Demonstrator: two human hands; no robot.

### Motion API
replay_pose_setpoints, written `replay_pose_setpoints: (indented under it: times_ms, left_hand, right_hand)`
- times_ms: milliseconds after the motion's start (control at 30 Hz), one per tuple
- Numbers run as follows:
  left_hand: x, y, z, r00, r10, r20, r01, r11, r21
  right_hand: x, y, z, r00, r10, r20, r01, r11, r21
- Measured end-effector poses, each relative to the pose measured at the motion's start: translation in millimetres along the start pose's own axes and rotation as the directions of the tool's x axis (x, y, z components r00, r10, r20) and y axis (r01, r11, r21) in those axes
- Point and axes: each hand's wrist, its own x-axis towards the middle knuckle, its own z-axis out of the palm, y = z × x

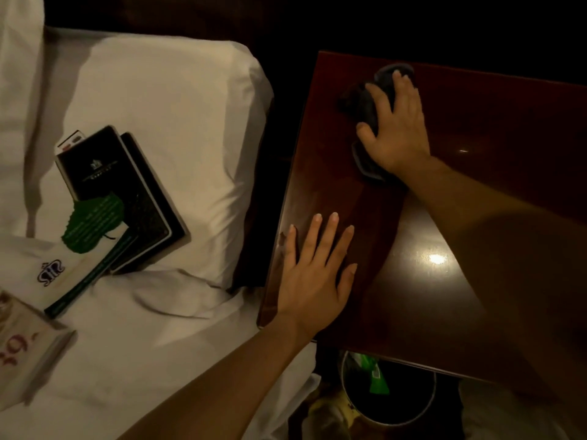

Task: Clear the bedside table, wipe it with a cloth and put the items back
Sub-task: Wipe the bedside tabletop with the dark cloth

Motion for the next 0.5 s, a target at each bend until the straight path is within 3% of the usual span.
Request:
replay_pose_setpoints:
  times_ms: [267,367,500]
  left_hand:
    - [-2,-1,4,0.997,-0.011,-0.080,0.006,0.998,-0.057]
    - [-3,-2,-3,0.982,-0.063,-0.179,0.007,0.955,-0.297]
    - [-6,-6,-27,0.906,-0.317,-0.279,0.083,0.782,-0.618]
  right_hand:
    - [-20,-18,3,0.965,-0.250,0.080,0.250,0.968,0.005]
    - [-54,-37,11,0.927,-0.357,0.110,0.359,0.933,0.006]
    - [-115,-60,19,0.887,-0.445,0.125,0.446,0.895,0.018]
